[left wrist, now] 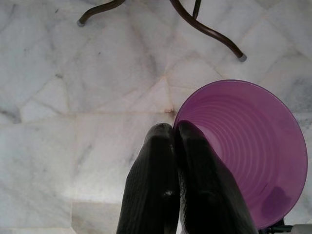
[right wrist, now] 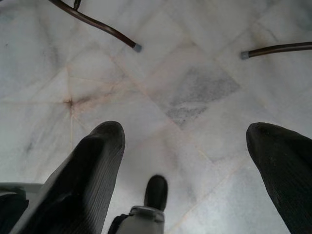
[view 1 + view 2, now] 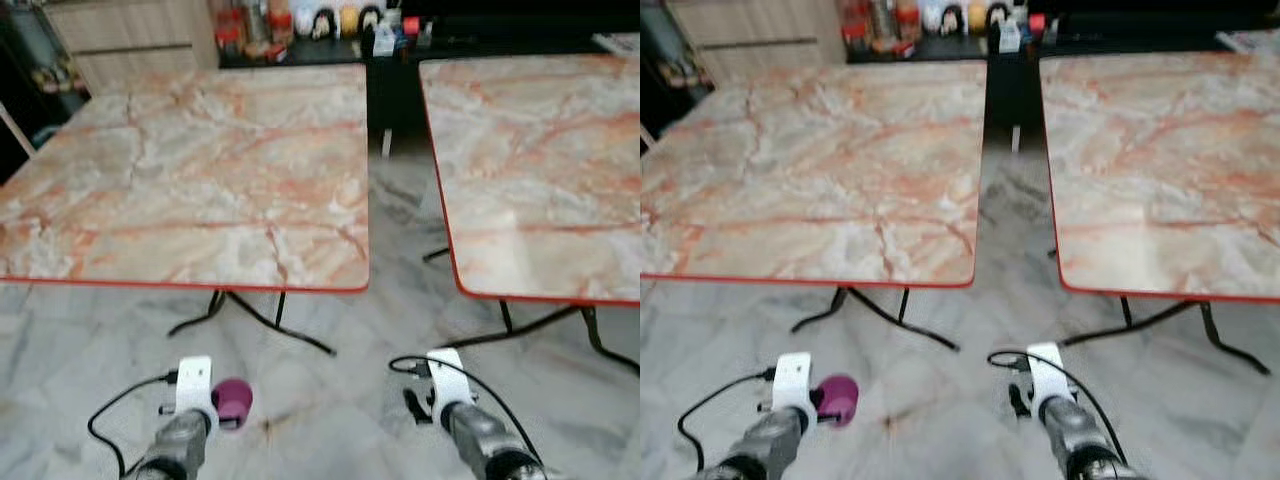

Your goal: Setting the table

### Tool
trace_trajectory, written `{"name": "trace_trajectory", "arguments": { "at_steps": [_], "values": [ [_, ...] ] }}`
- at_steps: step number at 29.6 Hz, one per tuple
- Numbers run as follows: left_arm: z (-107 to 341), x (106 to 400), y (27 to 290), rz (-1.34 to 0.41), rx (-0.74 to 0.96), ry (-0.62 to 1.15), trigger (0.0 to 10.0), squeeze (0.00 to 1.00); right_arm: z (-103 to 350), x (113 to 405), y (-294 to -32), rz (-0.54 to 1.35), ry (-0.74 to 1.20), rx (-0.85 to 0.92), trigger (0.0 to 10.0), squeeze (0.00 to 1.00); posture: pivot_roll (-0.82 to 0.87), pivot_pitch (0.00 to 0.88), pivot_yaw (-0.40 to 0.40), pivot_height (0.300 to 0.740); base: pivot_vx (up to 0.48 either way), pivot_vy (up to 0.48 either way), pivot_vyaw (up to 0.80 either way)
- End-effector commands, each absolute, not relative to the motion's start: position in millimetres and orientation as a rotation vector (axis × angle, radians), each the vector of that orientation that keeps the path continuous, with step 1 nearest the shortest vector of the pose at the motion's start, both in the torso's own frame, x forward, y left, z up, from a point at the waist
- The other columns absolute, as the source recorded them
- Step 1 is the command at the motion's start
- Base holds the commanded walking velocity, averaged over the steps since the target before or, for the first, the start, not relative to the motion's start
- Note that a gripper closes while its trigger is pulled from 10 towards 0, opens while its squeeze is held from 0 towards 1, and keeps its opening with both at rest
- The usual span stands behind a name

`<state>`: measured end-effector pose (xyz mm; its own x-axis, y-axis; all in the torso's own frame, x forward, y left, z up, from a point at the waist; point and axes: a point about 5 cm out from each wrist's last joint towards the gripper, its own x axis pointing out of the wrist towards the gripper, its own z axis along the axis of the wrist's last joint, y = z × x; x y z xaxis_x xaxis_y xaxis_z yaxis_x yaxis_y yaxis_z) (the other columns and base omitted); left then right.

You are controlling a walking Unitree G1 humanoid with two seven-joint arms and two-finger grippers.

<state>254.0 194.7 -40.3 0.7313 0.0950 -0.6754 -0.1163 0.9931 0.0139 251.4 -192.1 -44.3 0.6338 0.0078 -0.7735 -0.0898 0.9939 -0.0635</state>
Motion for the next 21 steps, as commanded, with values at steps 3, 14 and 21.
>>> {"name": "trace_trajectory", "arguments": {
  "at_steps": [3,14,21],
  "values": [
    [-43.2,250.6,194.7,0.115,-0.017,0.765,10.0,0.00,-44.7,250.5,-194.2,0.050,0.886,-0.103,10.0,0.00,-0.08,0.074,0.072,0.740,0.000,-0.399,0.00],
    [-43.9,249.6,194.9,0.111,-0.015,0.768,10.0,0.00,-45.5,249.5,-194.2,0.048,0.890,-0.106,10.0,0.00,-0.08,0.062,0.075,0.740,0.000,-0.398,0.00],
    [-44.2,249.1,195.3,0.106,-0.008,0.771,10.0,0.00,-46.4,248.4,-194.0,0.041,0.898,-0.101,10.0,0.00,-0.08,0.050,0.079,0.740,0.000,-0.396,-0.09]
  ]
}}
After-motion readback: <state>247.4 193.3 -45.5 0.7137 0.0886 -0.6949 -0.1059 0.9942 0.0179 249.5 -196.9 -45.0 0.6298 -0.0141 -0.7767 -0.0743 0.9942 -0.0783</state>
